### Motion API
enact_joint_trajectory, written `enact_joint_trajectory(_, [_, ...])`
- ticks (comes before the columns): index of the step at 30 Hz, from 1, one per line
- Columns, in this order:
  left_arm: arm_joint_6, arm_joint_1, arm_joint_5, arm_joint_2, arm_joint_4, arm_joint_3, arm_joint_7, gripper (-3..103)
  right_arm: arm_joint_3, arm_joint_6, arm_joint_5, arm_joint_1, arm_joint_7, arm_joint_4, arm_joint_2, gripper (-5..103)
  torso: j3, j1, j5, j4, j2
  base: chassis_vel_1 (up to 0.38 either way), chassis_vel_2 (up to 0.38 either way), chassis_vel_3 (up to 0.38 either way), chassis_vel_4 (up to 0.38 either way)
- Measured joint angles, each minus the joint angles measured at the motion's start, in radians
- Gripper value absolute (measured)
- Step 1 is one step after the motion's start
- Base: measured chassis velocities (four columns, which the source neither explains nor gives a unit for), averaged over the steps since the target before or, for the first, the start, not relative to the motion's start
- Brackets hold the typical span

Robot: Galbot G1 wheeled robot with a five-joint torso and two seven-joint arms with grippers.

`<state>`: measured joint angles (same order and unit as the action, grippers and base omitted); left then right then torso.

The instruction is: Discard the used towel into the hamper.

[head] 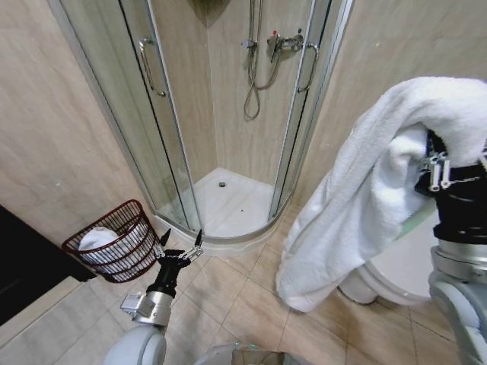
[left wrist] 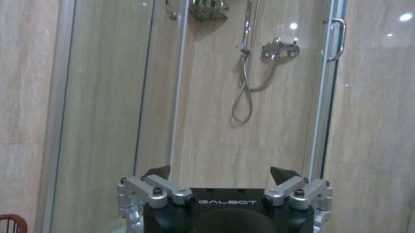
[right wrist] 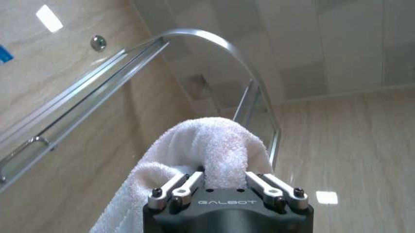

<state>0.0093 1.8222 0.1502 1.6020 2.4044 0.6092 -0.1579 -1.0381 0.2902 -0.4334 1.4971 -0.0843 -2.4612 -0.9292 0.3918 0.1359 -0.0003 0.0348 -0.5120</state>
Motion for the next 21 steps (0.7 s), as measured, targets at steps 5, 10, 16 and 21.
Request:
enact_joint_trajectory(5, [0.0, 0.0, 0.0, 0.0, 0.0, 0.0, 0.0, 100, 0.058, -0.032, -0.012, -0.015, -0.006, -0.023, -0.064, 16, 0.008, 0.006, 0.0004, 0.0, -0.015, 0.0, 0.0, 0.0, 0.0])
enact_joint_trajectory(10, [0.0, 0.0, 0.0, 0.0, 0.0, 0.0, 0.0, 100, 0.081, -0.036, -0.017, -0.012, 0.005, -0.033, -0.11, 16, 0.018, 0.013, 0.0001, 0.0, -0.032, 0.0, 0.0, 0.0, 0.0])
enact_joint_trajectory(16, [0.0, 0.0, 0.0, 0.0, 0.0, 0.0, 0.0, 100, 0.096, -0.035, -0.019, -0.02, 0.029, -0.038, -0.16, 16, 0.033, 0.022, 0.0002, 0.0, -0.056, 0.0, 0.0, 0.0, 0.0])
enact_joint_trajectory(21, [0.0, 0.0, 0.0, 0.0, 0.0, 0.0, 0.0, 100, 0.093, -0.036, -0.033, -0.021, 0.039, -0.038, -0.16, 16, 0.045, 0.031, 0.0002, 0.0, -0.076, 0.0, 0.0, 0.0, 0.0])
